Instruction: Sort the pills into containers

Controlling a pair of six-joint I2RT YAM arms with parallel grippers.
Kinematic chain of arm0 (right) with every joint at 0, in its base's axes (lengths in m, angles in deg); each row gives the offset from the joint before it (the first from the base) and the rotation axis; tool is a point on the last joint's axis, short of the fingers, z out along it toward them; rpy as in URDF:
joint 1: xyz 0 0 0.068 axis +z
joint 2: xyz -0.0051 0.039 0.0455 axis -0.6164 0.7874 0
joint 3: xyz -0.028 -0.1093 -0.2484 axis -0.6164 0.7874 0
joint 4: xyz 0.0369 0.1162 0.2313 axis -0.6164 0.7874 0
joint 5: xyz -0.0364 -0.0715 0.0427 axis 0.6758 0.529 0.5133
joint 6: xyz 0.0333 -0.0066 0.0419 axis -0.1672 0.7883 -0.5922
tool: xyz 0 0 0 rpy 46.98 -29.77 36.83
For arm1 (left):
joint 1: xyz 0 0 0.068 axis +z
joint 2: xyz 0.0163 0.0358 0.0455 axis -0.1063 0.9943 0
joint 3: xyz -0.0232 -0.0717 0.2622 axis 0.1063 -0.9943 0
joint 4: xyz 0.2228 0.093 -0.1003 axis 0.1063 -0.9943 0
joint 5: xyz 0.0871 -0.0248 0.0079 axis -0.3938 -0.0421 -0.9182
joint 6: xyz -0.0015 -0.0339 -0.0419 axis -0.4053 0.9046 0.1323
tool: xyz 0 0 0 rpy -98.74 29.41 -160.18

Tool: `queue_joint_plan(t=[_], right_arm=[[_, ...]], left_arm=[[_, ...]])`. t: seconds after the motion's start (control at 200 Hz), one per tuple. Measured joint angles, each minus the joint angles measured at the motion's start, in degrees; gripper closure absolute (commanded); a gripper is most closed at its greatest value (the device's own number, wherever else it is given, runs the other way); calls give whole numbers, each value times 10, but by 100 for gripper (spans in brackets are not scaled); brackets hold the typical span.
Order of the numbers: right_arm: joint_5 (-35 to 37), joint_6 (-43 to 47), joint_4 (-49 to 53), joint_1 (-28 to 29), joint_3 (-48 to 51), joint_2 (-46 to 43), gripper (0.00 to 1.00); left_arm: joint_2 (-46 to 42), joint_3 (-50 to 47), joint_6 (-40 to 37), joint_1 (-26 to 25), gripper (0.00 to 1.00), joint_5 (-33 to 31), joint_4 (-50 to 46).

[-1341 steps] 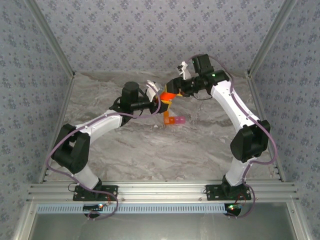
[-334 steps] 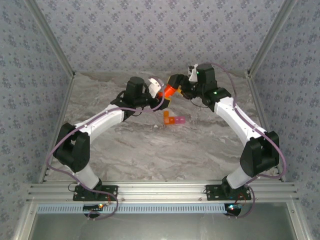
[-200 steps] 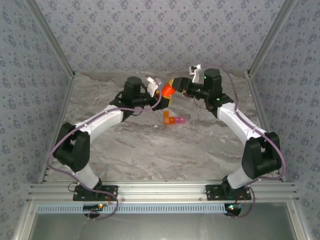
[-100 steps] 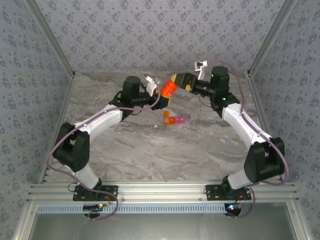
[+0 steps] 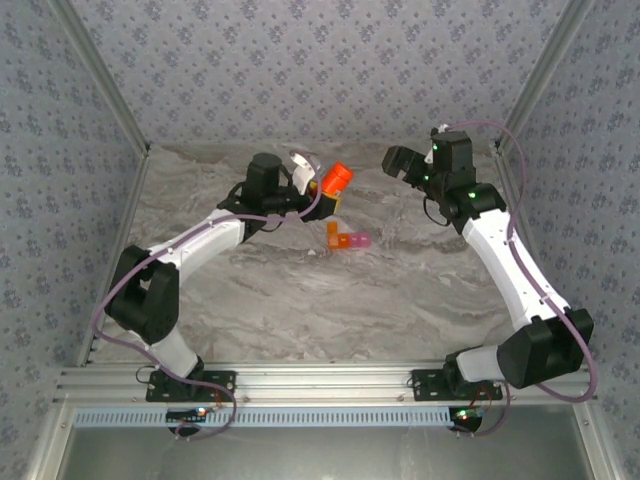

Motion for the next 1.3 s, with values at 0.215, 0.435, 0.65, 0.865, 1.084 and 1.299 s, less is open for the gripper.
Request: queue_joint_plan(t=[0.215, 0.435, 0.65, 0.865, 1.084, 1.299], right_arm=[[-17, 59, -20, -18, 39, -25, 0], [-59, 89, -36, -21, 71, -53, 6], [-176, 23, -57, -40, 68, -28, 11], [-277, -121, -135, -39, 66, 27, 15], [-291, -174, -152, 9, 46, 61, 16], [-292, -183, -160, 39, 30, 73, 17]], left_arm=[[0, 8, -3, 0, 100, 0, -3], [0, 16, -16, 0, 100, -2, -8], [0, 23, -39, -6, 100, -17, -35], [0, 26, -67, -20, 100, -35, -59], [0, 26, -78, -24, 100, -41, -70], [0, 32, -82, -24, 100, -45, -76]])
